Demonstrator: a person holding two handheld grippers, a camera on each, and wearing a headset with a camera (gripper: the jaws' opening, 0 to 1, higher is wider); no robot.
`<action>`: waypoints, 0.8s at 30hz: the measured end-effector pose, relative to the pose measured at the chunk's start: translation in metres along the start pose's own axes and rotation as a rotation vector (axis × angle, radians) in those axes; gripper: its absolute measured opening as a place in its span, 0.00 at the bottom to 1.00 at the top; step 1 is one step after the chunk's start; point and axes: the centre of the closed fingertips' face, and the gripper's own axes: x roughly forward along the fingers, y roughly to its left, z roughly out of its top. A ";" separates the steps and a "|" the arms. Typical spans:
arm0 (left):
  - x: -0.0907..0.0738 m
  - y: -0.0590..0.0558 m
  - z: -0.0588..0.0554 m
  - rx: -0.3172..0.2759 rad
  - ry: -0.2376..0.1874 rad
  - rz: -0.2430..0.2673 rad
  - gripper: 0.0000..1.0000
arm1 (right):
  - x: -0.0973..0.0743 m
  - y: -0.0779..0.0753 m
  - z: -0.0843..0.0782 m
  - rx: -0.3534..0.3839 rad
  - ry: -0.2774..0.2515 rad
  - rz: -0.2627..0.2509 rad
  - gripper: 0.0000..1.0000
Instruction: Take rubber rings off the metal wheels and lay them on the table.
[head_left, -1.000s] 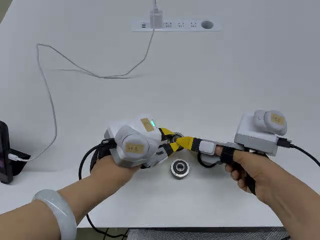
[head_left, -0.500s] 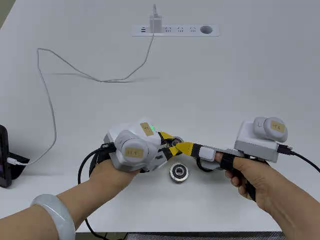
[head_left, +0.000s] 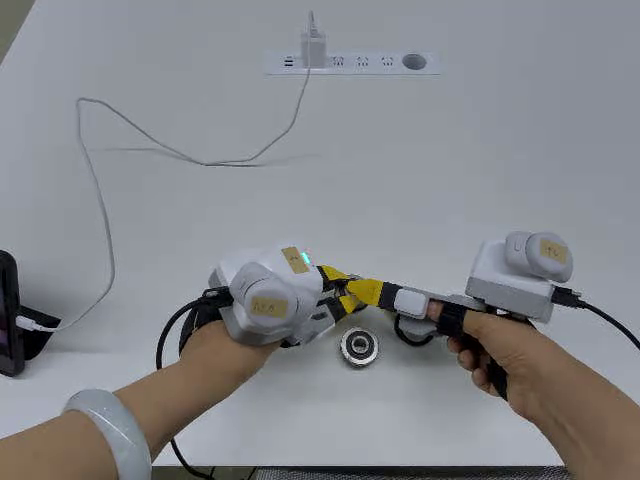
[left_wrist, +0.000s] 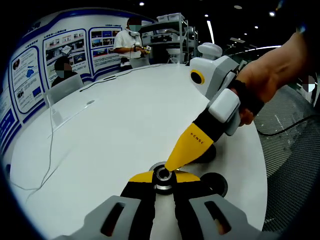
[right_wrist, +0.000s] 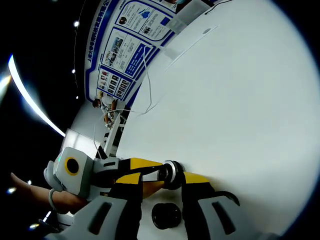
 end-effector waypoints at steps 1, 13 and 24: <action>0.000 0.000 0.000 0.000 0.000 0.000 0.14 | 0.000 0.001 -0.002 0.000 0.015 0.007 0.31; 0.000 0.001 -0.001 -0.003 -0.002 0.000 0.14 | 0.000 -0.002 -0.005 0.002 0.019 0.003 0.33; -0.001 0.001 0.000 -0.002 -0.005 -0.001 0.14 | -0.001 0.003 -0.004 0.011 0.033 0.023 0.34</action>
